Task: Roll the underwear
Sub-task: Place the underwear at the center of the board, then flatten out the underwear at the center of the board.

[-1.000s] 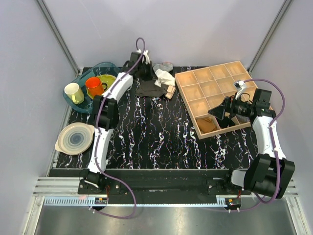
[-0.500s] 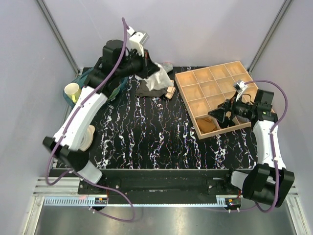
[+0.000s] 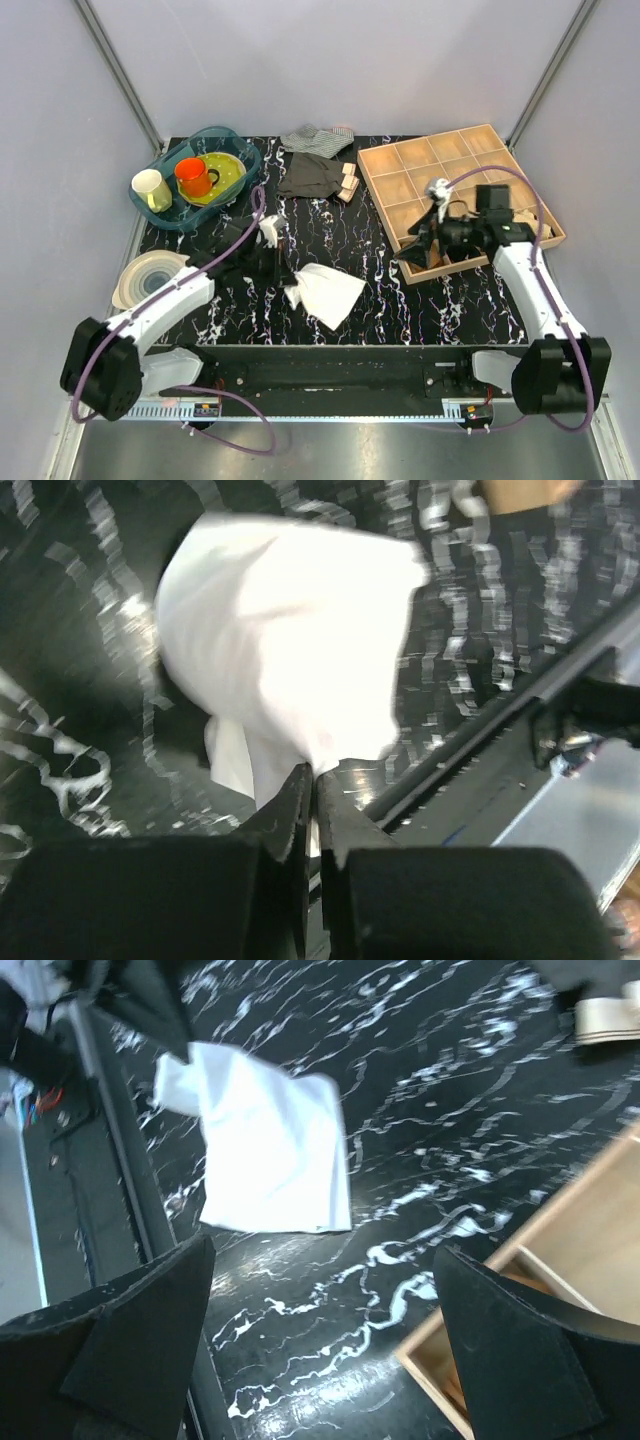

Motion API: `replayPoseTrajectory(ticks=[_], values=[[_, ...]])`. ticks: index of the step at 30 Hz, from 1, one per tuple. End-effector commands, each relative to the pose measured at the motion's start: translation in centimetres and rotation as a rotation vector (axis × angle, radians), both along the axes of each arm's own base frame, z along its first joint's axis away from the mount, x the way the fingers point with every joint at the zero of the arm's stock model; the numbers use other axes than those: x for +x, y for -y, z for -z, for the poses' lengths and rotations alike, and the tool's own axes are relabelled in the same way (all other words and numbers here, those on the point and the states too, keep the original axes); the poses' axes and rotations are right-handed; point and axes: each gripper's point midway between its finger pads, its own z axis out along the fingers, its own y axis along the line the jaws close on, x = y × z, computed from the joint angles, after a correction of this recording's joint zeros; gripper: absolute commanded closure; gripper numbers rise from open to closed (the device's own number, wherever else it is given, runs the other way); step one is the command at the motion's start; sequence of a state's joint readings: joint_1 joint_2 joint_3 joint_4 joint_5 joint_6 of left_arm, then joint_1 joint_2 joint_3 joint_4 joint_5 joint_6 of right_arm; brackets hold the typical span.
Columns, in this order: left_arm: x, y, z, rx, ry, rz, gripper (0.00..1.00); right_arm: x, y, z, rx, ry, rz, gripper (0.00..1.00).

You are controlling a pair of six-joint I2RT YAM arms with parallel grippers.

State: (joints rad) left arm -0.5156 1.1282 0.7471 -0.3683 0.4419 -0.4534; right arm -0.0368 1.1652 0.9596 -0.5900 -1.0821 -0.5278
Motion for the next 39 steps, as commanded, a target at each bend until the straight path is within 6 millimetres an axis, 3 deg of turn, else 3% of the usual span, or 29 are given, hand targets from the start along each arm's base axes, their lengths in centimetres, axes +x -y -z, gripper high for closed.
replayPoseTrajectory(ticks=[1, 2, 4, 5, 7, 9, 10, 11, 13, 14, 16, 17, 19, 25, 30, 33, 35, 38, 39], values=[[3.8, -2.1, 1.8, -0.006, 0.012, -0.152, 0.93, -1.9, -2.9, 4.2, -0.151, 0.016, -0.184, 0.00], [4.2, -3.0, 2.2, 0.019, 0.014, -0.176, 0.86, -3.5, -4.6, 5.4, -0.173, 0.013, -0.279, 0.00], [4.8, -4.8, 1.5, 0.073, 0.056, -0.208, 0.72, -5.2, -5.3, 7.6, -0.241, 0.082, -0.409, 0.01], [5.0, -5.5, 1.0, 0.103, 0.090, -0.224, 0.68, -6.7, -6.7, 8.3, -0.260, 0.120, -0.507, 0.01], [5.0, -6.4, -1.3, 0.132, 0.184, -0.220, 0.62, -7.1, -7.6, 9.5, -0.331, 0.216, -0.589, 0.01], [5.5, -7.8, -3.5, 0.183, 0.283, -0.248, 0.51, -8.4, -9.2, 10.8, -0.376, 0.198, -0.704, 0.05], [5.1, -8.5, -3.7, 0.218, 0.287, -0.252, 0.48, -8.0, -10.2, 10.4, -0.386, 0.217, -0.726, 0.05], [5.3, -9.5, -4.0, 0.272, 0.323, -0.256, 0.45, -8.8, -11.4, 11.7, -0.432, 0.209, -0.782, 0.10], [4.9, -10.5, -5.4, 0.322, 0.360, -0.254, 0.43, -8.6, -13.1, 12.1, -0.476, 0.243, -0.822, 0.13], [5.0, -11.5, -5.5, 0.375, 0.386, -0.255, 0.42, -8.7, -13.6, 13.6, -0.526, 0.223, -0.841, 0.16], [4.7, -12.4, -6.0, 0.410, 0.423, -0.267, 0.37, -9.7, -16.0, 14.3, -0.562, 0.268, -0.893, 0.24], [4.9, -13.3, -6.1, 0.442, 0.449, -0.302, 0.36, -9.6, -16.2, 15.6, -0.616, 0.249, -0.890, 0.27], [5.1, -13.7, -6.9, 0.428, 0.504, -0.336, 0.33, -10.6, -18.0, 16.2, -0.649, 0.286, -0.915, 0.39], [5.1, -14.3, -6.8, 0.435, 0.534, -0.378, 0.30, -11.3, -18.2, 19.0, -0.744, 0.285, -0.937, 0.52], [5.0, -14.1, -6.7, 0.423, 0.535, -0.369, 0.29, -11.8, -18.0, 19.8, -0.758, 0.268, -0.948, 0.62], [5.0, -14.1, -6.7, 0.421, 0.534, -0.369, 0.29, -11.8, -18.4, 19.7, -0.750, 0.250, -0.932, 0.80], [5.0, -14.1, -6.8, 0.421, 0.537, -0.371, 0.29, -12.1, -18.7, 18.9, -0.728, 0.225, -0.925, 0.90], [5.0, -14.3, -6.9, 0.421, 0.544, -0.378, 0.29, -12.5, -19.4, 17.1, -0.692, 0.177, -0.911, 0.96], [4.9, -14.3, -7.0, 0.421, 0.545, -0.380, 0.29, -11.9, -20.4, 15.5, -0.662, 0.191, -0.890, 0.99]])
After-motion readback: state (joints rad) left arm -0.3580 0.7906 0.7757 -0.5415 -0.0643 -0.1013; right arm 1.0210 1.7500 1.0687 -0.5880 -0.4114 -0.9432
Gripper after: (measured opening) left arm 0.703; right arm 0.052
